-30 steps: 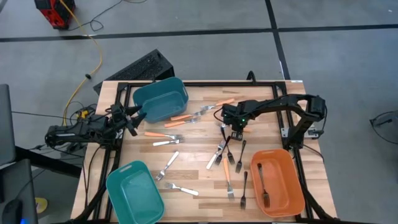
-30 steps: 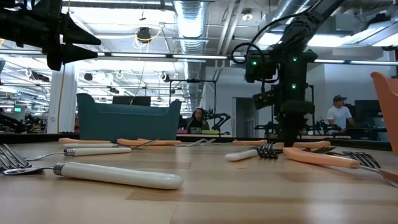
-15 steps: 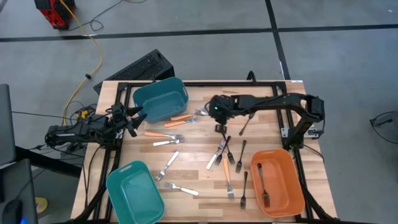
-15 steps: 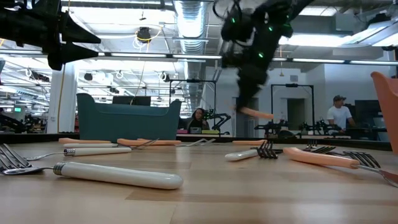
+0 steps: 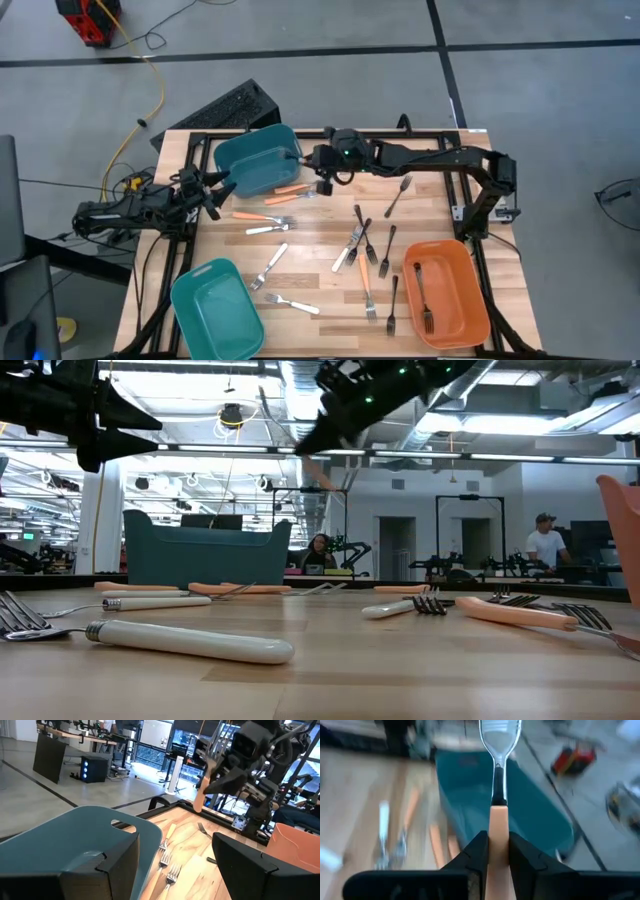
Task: Sort silverware by color (type)
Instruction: Put the orange fork into the blue bin
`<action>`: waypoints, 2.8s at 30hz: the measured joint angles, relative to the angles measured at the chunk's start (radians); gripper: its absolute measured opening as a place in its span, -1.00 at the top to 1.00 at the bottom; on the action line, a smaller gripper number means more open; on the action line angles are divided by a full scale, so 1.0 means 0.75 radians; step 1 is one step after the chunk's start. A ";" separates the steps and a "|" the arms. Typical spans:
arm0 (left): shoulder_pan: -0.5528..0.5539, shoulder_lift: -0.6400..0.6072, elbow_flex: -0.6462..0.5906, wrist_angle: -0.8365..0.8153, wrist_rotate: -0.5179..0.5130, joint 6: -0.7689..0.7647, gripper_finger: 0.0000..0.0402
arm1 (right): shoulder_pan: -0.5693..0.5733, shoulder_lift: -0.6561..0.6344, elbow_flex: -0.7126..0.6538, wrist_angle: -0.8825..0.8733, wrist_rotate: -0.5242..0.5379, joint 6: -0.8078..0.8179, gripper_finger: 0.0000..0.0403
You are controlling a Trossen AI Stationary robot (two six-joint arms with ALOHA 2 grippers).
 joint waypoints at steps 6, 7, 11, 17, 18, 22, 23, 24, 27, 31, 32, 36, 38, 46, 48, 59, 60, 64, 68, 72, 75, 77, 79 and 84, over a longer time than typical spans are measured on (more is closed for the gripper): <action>0.000 0.000 0.000 0.000 0.000 0.002 -0.17 | -0.055 0.157 0.136 0.157 -0.067 -0.041 0.60; 0.000 0.000 0.000 0.000 0.001 0.002 -0.17 | -0.063 0.198 0.177 0.189 -0.072 -0.042 0.60; 0.000 0.000 -0.001 -0.002 0.000 0.009 -0.17 | -0.092 0.342 0.333 0.172 -0.125 -0.059 0.60; 0.001 0.000 -0.001 -0.001 0.013 0.012 -0.17 | -0.138 0.514 0.578 0.083 -0.241 -0.060 0.60; 0.000 0.000 -0.001 -0.002 0.015 0.012 -0.17 | -0.145 0.541 0.615 0.048 -0.264 -0.059 0.60; 0.000 0.000 -0.001 -0.002 0.021 0.012 -0.17 | -0.160 0.632 0.750 -0.074 -0.320 -0.057 0.60; 0.001 0.000 -0.001 -0.002 0.024 0.012 -0.17 | -0.160 0.655 0.779 -0.095 -0.321 -0.059 0.60; 0.001 0.000 -0.001 -0.003 0.024 0.012 -0.17 | -0.160 0.673 0.799 -0.133 -0.323 -0.060 0.60; 0.000 0.000 -0.001 -0.005 0.024 0.013 -0.17 | -0.170 0.735 0.850 -0.189 -0.359 -0.063 0.60; 0.000 0.000 -0.001 -0.009 0.024 0.012 -0.17 | -0.184 0.768 0.875 -0.241 -0.390 -0.052 0.59; 0.000 0.000 -0.001 -0.010 0.023 0.012 -0.17 | -0.186 0.768 0.878 -0.239 -0.390 -0.048 0.59; 0.000 0.000 -0.001 -0.010 0.024 0.013 -0.17 | -0.192 0.763 0.881 -0.233 -0.409 -0.036 0.59; 0.000 0.000 -0.001 -0.010 0.023 0.013 -0.17 | -0.199 0.763 0.881 -0.255 -0.426 -0.035 0.59; 0.000 0.000 -0.001 -0.011 0.023 0.012 -0.17 | -0.214 0.763 0.881 -0.263 -0.451 -0.016 0.59; 0.000 0.000 -0.001 -0.011 0.023 0.012 -0.17 | -0.213 0.767 0.881 -0.267 -0.452 -0.012 0.59; 0.000 0.000 -0.001 -0.010 0.022 0.010 -0.17 | -0.217 0.800 0.894 -0.259 -0.451 0.129 0.59; 0.000 0.000 -0.001 -0.010 0.022 0.010 -0.17 | -0.218 0.810 0.893 -0.285 -0.436 0.144 0.59; 0.000 0.000 -0.001 -0.010 0.021 0.009 -0.17 | -0.216 0.849 0.886 -0.343 -0.379 0.174 0.59; 0.000 0.000 -0.001 -0.010 0.021 0.009 -0.17 | -0.209 0.852 0.895 -0.305 -0.355 0.179 0.59; 0.000 0.000 -0.001 -0.010 0.021 0.009 -0.17 | -0.199 0.873 0.889 -0.323 -0.338 0.180 0.59; 0.000 0.000 -0.001 -0.010 0.017 0.009 -0.17 | -0.194 0.876 0.890 -0.312 -0.293 0.185 0.59; 0.000 0.000 -0.001 -0.010 0.015 0.009 -0.17 | -0.193 0.876 0.890 -0.306 -0.271 0.193 0.59; 0.000 0.000 -0.001 -0.010 0.015 0.009 -0.17 | -0.192 0.876 0.890 -0.307 -0.271 0.193 0.59; 0.000 0.000 -0.001 -0.010 0.015 0.009 -0.17 | -0.192 0.876 0.890 -0.289 -0.271 0.215 0.59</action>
